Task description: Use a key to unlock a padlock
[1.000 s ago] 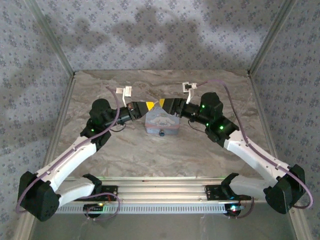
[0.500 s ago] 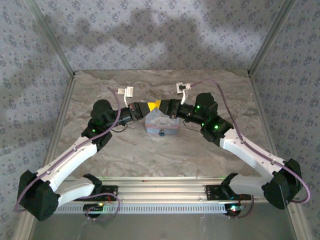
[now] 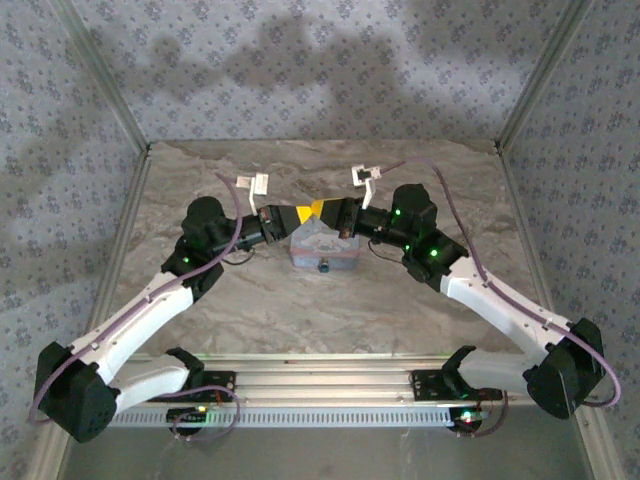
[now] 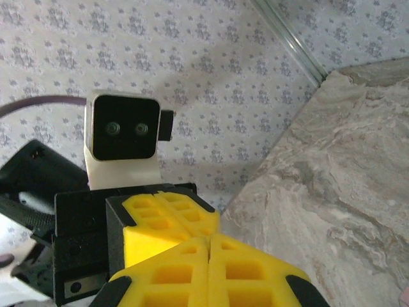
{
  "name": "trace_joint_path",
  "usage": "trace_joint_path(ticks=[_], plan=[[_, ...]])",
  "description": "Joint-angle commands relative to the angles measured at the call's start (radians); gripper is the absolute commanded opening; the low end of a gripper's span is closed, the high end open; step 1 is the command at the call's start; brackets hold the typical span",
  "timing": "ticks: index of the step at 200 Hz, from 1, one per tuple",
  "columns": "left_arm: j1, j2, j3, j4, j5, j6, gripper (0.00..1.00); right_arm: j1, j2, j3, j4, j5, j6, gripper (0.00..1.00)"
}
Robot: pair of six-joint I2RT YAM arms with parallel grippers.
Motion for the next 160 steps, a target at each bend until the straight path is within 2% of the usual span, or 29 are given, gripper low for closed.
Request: trace_joint_path(ticks=[1, 13, 22, 37, 51, 71, 91, 112, 128, 160], plan=[[-0.01, -0.036, 0.081, -0.203, 0.052, 0.158, 0.27, -0.016, -0.01, 0.108, -0.162, -0.031, -0.167, 0.0], [0.001, -0.049, 0.115, -0.339, 0.034, 0.243, 0.4, -0.02, 0.001, 0.203, -0.363, -0.02, -0.3, 0.0], [0.017, -0.057, 0.128, -0.4, 0.044, 0.284, 0.46, -0.02, 0.025, 0.293, -0.529, 0.0, -0.405, 0.0], [0.052, -0.066, 0.126, -0.431, 0.085, 0.315, 0.51, -0.017, 0.073, 0.402, -0.732, 0.006, -0.5, 0.0], [0.078, -0.079, 0.107, -0.413, 0.127, 0.354, 0.52, -0.019, 0.103, 0.454, -0.822, -0.046, -0.569, 0.0], [0.1, -0.114, 0.063, -0.349, 0.167, 0.413, 0.55, -0.027, 0.114, 0.463, -0.814, -0.154, -0.592, 0.0], [0.101, -0.135, 0.028, -0.238, 0.218, 0.408, 0.58, -0.035, 0.128, 0.466, -0.779, -0.23, -0.583, 0.0], [0.102, -0.126, 0.018, -0.145, 0.256, 0.345, 0.57, -0.036, 0.144, 0.472, -0.769, -0.253, -0.579, 0.0], [0.101, -0.103, 0.019, -0.095, 0.271, 0.272, 0.49, -0.038, 0.143, 0.464, -0.742, -0.262, -0.573, 0.0], [0.098, -0.075, -0.028, 0.06, 0.267, 0.136, 0.5, -0.05, 0.134, 0.434, -0.685, -0.306, -0.555, 0.0]])
